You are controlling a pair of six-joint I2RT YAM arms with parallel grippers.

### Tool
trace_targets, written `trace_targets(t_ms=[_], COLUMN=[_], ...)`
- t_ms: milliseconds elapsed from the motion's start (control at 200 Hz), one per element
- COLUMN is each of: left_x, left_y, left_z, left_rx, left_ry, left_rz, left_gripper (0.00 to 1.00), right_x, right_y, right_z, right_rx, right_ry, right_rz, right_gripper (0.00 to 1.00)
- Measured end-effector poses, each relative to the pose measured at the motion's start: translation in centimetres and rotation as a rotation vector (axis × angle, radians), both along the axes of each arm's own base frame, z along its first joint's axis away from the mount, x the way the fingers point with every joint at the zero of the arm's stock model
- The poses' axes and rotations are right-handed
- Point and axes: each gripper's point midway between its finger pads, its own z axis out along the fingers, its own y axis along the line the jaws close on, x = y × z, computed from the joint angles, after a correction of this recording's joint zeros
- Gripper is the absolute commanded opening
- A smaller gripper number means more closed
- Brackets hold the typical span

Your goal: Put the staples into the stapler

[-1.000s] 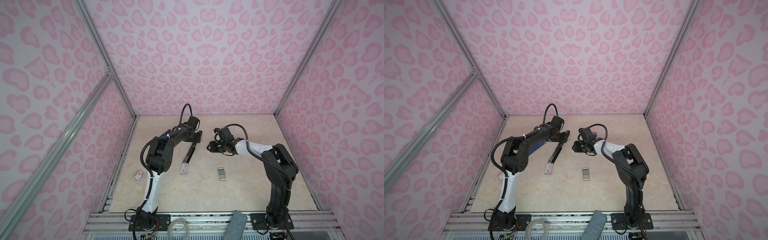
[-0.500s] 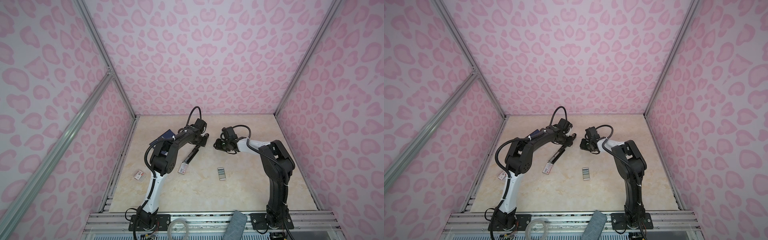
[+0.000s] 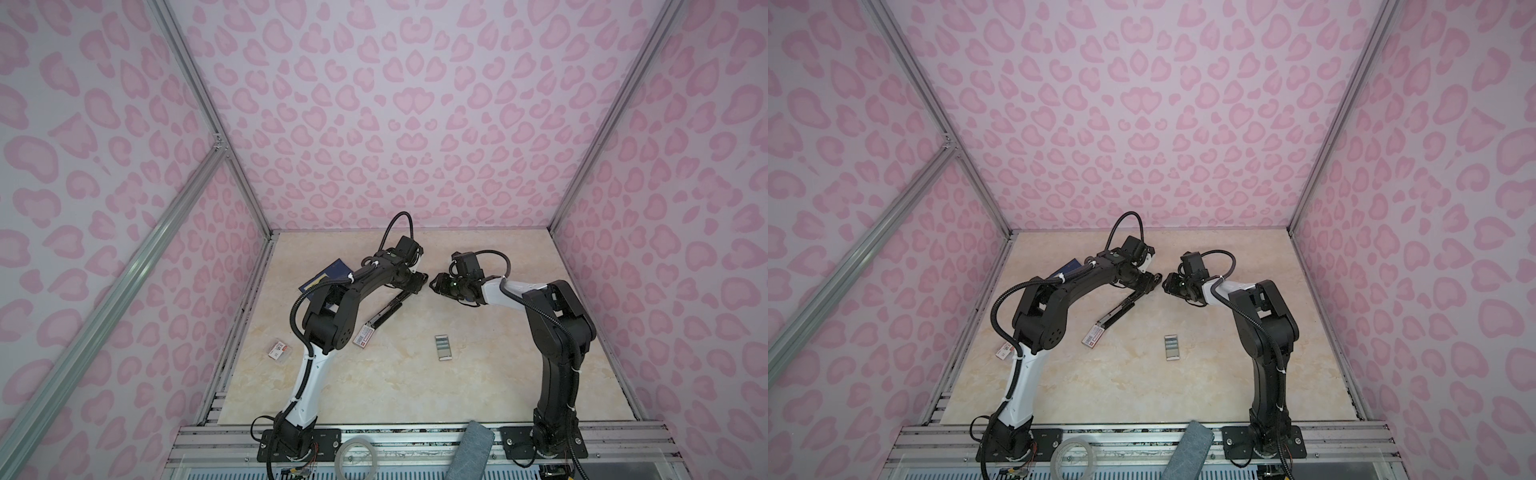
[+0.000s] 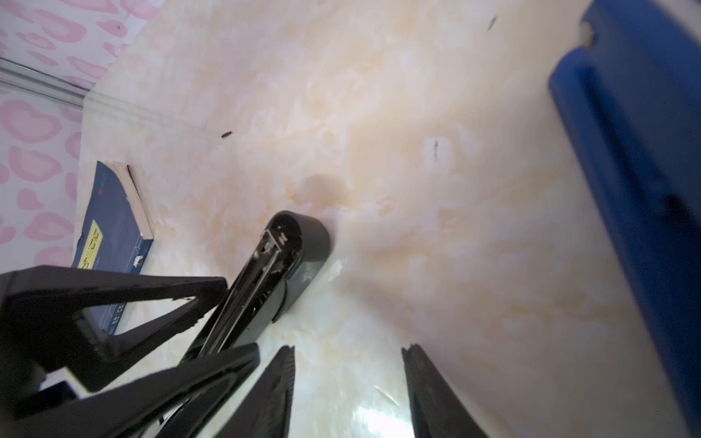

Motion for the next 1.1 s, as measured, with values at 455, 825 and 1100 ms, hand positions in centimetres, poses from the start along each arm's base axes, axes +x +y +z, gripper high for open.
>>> trace_targets(t_ms=[455,825,1100], left_x=[-0.5,-0.9,-1.6], left_y=[-1.8,-2.4,-2.6], left_z=[-0.6,-0.2,1.3], left_rx=[0.023,0.027,-0.019], left_ry=[-0.022,-0.065,-0.104], left_rz=[-0.093,-0.119,-0.127], left_gripper=[0.25,0.19,0.18], right_x=[1.0,1.5,2.2], right_y=[0.6,-0.3,0.4], right_z=[0.3,0.9,1.7], right_rx=[0.160,0.283,0.365], right_ry=[-0.034,-0.069,-0.092], right_rz=[-0.023,-0.069,-0.063], right_gripper=[0.55,0.55,0.55])
